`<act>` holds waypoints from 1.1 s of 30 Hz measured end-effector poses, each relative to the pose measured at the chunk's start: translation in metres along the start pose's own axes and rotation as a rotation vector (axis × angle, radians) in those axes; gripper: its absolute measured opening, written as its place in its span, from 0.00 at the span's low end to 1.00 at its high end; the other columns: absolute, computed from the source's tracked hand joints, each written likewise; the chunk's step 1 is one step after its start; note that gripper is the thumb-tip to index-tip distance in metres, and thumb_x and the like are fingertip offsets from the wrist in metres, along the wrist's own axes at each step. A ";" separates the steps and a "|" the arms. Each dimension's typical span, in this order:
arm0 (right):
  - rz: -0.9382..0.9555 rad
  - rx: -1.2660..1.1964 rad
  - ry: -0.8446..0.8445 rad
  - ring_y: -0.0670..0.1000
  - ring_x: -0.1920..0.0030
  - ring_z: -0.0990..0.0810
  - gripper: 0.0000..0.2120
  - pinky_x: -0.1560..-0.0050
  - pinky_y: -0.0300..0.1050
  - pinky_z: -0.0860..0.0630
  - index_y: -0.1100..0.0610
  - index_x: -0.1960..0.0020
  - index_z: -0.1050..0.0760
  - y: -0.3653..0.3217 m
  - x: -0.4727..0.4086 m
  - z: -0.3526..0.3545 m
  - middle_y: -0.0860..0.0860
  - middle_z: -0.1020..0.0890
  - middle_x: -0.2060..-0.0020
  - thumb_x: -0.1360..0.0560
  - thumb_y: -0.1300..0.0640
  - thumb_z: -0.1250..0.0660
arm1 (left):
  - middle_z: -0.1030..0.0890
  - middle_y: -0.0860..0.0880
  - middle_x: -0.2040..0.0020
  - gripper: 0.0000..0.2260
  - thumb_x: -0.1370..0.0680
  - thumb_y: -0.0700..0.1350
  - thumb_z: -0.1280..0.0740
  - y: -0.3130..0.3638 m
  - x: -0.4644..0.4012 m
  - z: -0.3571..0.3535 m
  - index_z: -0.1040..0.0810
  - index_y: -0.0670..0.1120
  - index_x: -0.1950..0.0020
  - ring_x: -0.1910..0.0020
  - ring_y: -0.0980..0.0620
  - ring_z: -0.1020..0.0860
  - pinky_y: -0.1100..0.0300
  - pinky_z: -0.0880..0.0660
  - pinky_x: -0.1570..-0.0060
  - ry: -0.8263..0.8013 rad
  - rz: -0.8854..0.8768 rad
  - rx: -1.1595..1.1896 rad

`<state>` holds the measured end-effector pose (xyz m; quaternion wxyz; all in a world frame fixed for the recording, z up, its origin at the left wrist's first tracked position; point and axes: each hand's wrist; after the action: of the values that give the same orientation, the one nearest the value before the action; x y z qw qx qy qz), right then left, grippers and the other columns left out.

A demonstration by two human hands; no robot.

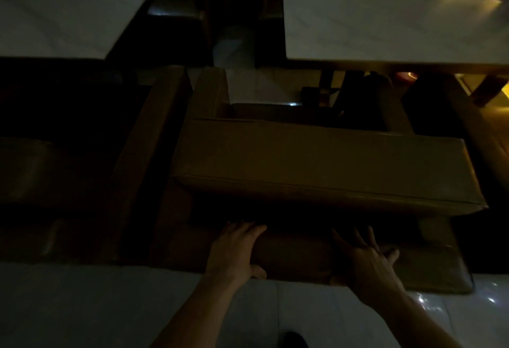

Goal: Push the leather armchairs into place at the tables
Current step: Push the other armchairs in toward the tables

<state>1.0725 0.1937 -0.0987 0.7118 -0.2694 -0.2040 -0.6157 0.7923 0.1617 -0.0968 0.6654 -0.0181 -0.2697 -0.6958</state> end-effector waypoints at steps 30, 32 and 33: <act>0.140 0.068 0.169 0.60 0.22 0.66 0.51 0.27 0.74 0.61 0.42 0.21 0.65 0.019 0.024 -0.005 0.53 0.60 0.20 0.27 0.40 0.29 | 0.57 0.53 0.19 0.43 0.27 0.63 0.32 0.049 0.026 -0.014 0.57 0.61 0.21 0.21 0.48 0.60 0.45 0.41 0.27 -0.039 0.168 -0.105; 0.151 0.059 0.196 0.60 0.21 0.65 0.49 0.26 0.73 0.60 0.41 0.21 0.64 0.021 0.024 -0.007 0.53 0.59 0.19 0.25 0.43 0.29 | 0.55 0.53 0.19 0.42 0.27 0.63 0.32 0.048 0.025 -0.014 0.56 0.62 0.21 0.21 0.48 0.58 0.46 0.40 0.27 -0.024 0.160 -0.105; 0.156 0.053 0.211 0.60 0.21 0.64 0.48 0.26 0.73 0.59 0.41 0.21 0.63 0.022 0.024 -0.008 0.53 0.58 0.19 0.25 0.44 0.30 | 0.54 0.53 0.19 0.42 0.26 0.62 0.32 0.048 0.025 -0.014 0.55 0.62 0.21 0.21 0.48 0.57 0.46 0.39 0.28 -0.015 0.158 -0.109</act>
<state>1.0974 0.1724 -0.0925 0.7819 -0.1995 -0.1225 -0.5777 0.8386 0.1350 -0.0823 0.7143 -0.0808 -0.2340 -0.6546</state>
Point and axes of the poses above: each hand's wrist, its own x-axis away from the middle knuckle, its own z-axis out of the back of the hand, y = z × x
